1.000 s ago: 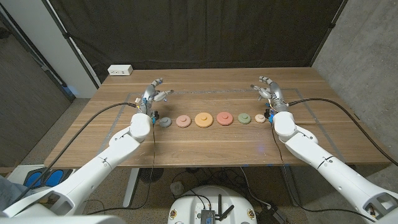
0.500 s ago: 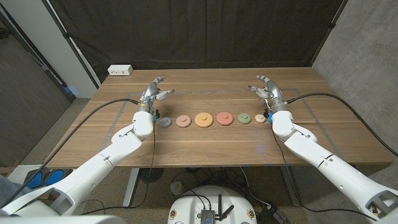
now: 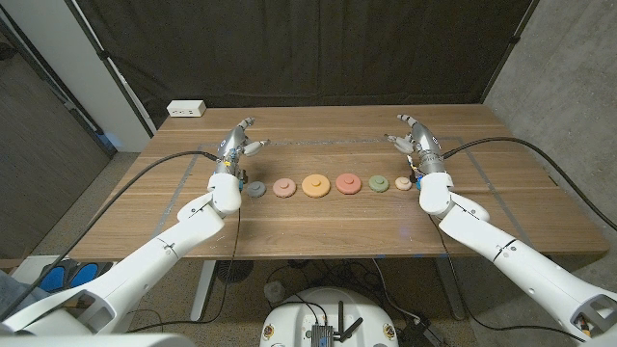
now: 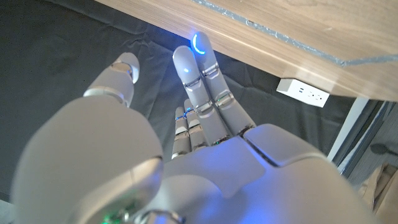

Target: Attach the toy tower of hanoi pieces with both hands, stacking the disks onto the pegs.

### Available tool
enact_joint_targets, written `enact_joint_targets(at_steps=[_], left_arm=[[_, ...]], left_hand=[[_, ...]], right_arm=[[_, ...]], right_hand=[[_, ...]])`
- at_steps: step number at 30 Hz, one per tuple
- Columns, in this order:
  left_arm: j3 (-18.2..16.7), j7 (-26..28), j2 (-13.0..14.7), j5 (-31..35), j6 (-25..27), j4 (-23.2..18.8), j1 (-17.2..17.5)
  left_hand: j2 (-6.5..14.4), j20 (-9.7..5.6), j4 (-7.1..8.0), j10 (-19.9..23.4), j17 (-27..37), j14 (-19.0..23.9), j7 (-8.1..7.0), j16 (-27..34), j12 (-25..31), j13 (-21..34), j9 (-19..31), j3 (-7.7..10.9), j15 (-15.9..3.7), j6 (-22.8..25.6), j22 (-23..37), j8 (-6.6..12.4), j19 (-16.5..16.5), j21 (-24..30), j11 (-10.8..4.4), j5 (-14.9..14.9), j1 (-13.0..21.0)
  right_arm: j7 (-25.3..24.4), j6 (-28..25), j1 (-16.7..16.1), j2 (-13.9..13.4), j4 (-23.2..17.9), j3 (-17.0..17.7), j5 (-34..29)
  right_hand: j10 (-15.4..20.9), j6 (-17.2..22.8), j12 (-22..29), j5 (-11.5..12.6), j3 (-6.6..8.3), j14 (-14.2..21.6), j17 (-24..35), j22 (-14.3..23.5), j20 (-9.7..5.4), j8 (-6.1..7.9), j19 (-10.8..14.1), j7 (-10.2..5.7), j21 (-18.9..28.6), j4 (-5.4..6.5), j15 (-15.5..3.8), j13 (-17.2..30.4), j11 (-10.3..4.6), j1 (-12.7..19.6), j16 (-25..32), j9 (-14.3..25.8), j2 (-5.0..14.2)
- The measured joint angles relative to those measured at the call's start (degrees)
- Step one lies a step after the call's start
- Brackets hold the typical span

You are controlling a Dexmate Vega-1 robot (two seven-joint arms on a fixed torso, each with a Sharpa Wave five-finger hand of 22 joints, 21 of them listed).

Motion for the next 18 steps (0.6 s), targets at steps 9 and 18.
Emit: enact_joint_targets(at_steps=[9,18], left_arm=[[0.9,1.4,0.7,4.1,3.9,-1.6,0.2],[1.9,2.9,0.8,7.6,7.6,-2.8,0.5]], left_hand=[[0.0,0.00,-0.24,0.6,-0.3,0.0,-0.20,0.4,0.0,0.3,0.0,-0.54,0.00,0.2,-0.2,0.00,0.0,0.4,-0.20,0.0,0.0],[0.5,0.00,0.00,1.2,-0.8,0.5,-0.22,0.6,0.0,0.5,0.3,-1.26,-0.10,1.2,-0.3,0.00,0.0,1.2,-0.62,0.2,0.5]], right_arm=[[-1.6,-4.4,0.0,-0.4,-1.2,-1.6,-5.7],[-2.8,-7.9,-0.3,-0.9,-2.7,-3.1,-10.4]], right_hand=[[-0.3,-0.2,0.0,-0.4,-0.57,-0.4,-0.3,-0.6,-0.02,0.00,-0.4,-0.22,0.7,0.19,0.23,0.9,-0.31,0.4,-0.5,0.0,0.44],[-0.3,-0.3,0.0,-0.4,-1.02,-0.4,-0.4,-1.1,0.29,0.00,-0.7,-0.30,0.9,0.21,0.23,1.4,-0.30,0.8,-1.0,0.3,0.75]])
